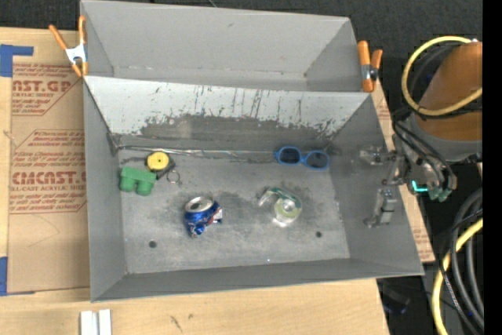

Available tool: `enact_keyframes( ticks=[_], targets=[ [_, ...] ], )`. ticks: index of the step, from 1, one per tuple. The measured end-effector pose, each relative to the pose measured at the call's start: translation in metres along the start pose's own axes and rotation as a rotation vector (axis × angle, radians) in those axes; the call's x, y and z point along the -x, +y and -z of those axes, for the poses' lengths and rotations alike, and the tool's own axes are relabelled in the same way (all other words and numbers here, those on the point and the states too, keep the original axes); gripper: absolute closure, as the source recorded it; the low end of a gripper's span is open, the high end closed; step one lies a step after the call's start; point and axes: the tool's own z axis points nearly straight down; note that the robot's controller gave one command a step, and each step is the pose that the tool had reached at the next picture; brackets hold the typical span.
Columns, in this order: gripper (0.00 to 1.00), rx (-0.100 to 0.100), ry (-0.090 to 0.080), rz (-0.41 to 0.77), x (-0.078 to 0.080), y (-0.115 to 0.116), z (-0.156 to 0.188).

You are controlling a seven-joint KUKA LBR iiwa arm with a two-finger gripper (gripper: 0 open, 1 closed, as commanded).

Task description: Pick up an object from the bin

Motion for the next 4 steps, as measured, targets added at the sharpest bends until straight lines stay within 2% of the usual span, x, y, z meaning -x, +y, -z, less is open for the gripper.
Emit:
enact_keyframes(
  ticks=[1,2,3,4],
  targets=[
    [0.00,0.002,-0.003,0.144,0.047,0.064,-0.128],
    [0.00,0.002,-0.002,-0.005,-0.009,0.104,-0.124],
    [1.00,-0.001,-0.008,-0.006,-0.007,0.102,-0.123],
    [1.00,0.000,-0.016,-0.007,0.007,0.124,0.006]
  ],
)
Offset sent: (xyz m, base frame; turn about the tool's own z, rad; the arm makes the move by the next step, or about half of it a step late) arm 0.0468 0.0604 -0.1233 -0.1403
